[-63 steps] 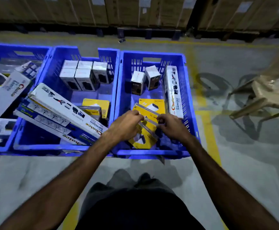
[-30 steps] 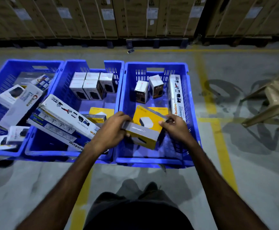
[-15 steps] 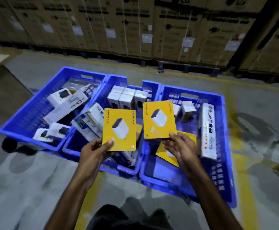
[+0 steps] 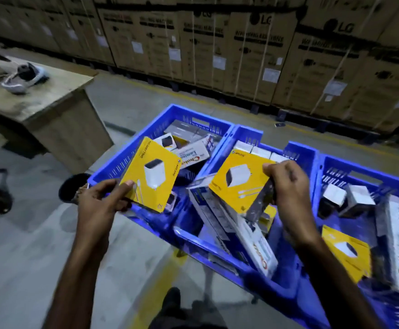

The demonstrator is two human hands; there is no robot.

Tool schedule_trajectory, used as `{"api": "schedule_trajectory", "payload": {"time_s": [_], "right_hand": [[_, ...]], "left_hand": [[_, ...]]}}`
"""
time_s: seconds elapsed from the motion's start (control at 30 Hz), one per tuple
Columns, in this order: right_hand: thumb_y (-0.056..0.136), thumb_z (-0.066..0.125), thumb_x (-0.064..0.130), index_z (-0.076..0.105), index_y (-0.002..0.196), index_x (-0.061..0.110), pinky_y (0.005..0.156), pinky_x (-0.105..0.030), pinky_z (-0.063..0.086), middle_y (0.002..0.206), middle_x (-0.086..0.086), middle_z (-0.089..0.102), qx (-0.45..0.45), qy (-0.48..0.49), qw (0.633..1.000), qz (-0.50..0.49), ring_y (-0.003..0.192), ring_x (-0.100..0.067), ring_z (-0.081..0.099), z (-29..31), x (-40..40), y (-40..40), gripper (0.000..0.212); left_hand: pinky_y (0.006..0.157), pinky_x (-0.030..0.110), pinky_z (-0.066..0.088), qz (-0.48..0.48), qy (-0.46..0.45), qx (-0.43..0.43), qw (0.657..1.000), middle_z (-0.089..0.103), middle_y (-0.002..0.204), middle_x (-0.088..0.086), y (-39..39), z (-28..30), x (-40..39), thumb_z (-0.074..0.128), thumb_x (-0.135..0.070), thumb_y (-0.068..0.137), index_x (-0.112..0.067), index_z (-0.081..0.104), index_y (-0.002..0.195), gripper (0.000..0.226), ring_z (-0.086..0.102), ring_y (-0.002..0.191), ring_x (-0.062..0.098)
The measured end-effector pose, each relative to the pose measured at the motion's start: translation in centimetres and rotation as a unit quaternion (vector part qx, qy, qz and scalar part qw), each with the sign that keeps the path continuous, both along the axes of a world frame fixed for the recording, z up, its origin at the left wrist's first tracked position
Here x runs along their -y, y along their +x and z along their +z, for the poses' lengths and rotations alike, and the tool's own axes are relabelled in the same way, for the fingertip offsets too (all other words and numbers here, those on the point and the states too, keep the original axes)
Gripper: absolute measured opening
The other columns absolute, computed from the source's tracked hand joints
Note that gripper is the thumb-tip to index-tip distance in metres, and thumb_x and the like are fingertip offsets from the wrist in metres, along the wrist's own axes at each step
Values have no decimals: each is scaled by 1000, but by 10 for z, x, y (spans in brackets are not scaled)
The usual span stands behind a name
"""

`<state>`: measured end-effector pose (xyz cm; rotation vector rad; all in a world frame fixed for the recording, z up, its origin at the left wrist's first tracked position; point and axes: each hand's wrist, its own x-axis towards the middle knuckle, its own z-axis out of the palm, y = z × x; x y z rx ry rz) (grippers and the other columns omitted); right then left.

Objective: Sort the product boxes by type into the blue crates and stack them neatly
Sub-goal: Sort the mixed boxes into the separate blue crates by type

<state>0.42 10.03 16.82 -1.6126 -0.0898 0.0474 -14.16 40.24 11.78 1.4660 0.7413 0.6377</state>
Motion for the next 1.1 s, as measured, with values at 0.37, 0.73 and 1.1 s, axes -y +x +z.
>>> {"api": "schedule_trajectory", "payload": {"time_s": [0.37,0.73,1.1], "right_hand": [[74,60,53,67,75,9,70,-46,62,61,-5,71,8,-290,957,-2,63,-26,73,8,-160,46,45],[80,67,45,60,78,11,68,-33,49,79,-10,59,-7,-545,836,57,77,-34,59,-42,-234,56,34],[93,70,36,72,98,8,72,-37,52,94,-17,72,21,-584,811,3,93,-38,70,-65,-220,65,28]], "left_hand": [[59,25,51,-82,114,-79,987,69,66,-5,84,-22,-160,87,-32,79,-14,77,91,24,58,53,12],[74,38,59,-272,244,-231,902,76,81,1,125,-48,-129,85,-47,76,-16,76,89,35,73,81,21],[87,34,49,-357,244,-299,851,76,118,7,125,-91,-69,88,-40,75,-21,73,123,54,67,116,30]]}}
